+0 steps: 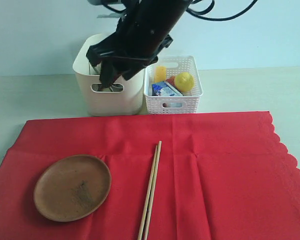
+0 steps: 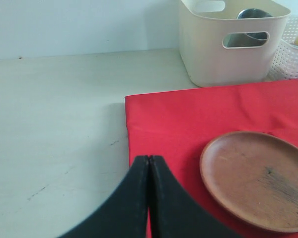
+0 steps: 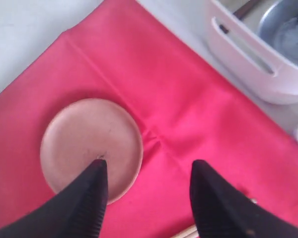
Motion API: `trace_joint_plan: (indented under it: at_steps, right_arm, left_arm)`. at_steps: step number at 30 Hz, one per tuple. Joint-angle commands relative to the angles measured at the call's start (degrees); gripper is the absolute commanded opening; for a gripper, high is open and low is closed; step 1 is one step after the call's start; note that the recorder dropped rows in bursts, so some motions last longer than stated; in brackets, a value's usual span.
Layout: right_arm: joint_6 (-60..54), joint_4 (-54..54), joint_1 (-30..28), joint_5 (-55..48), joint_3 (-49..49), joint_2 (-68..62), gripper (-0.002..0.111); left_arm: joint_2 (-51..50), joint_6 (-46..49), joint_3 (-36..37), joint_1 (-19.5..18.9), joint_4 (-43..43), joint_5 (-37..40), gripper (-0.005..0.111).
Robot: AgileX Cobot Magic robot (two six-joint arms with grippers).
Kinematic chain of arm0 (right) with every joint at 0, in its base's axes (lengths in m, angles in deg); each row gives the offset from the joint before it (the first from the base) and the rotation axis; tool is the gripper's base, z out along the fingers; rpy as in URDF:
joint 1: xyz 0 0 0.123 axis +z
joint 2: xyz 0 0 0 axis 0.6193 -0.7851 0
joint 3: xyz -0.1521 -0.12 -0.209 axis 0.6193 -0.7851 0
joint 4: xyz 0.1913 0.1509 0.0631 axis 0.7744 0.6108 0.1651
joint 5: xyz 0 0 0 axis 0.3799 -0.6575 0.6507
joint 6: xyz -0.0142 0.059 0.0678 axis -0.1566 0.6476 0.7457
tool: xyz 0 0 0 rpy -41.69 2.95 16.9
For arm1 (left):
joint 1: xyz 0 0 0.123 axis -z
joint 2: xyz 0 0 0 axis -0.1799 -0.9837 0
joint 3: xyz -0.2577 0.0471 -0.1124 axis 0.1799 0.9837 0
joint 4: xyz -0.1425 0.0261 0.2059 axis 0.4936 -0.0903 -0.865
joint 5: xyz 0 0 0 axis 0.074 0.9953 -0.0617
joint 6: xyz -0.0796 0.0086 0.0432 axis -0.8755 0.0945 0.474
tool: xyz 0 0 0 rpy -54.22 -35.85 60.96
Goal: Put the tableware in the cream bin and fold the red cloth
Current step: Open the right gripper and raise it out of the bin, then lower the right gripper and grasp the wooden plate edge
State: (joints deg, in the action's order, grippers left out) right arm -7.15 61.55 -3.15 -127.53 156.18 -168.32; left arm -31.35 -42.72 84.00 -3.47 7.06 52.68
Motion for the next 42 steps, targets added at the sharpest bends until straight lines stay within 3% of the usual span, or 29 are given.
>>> trace_joint_plan:
  at_steps: [1, 17, 25, 42]
  right_arm:
    - [-4.0, 2.4, 1.4, 0.9, -4.0, 0.5, 0.050]
    - [-7.7, 11.2, 1.5, 1.5, -9.5, -9.2, 0.050]
    - [-10.7, 21.1, 1.5, 1.5, -9.5, -15.6, 0.050]
    - [-10.3, 17.1, 1.5, 8.4, -9.5, -18.9, 0.050]
  left_arm:
    - [0.4, -0.3, 0.1, -0.1, 0.3, -0.6, 0.000]
    - [0.4, -0.3, 0.1, -0.1, 0.3, -0.6, 0.000]
    - [0.4, -0.3, 0.1, -0.1, 0.3, -0.6, 0.000]
    - [0.4, -0.3, 0.1, -0.1, 0.3, -0.6, 0.000]
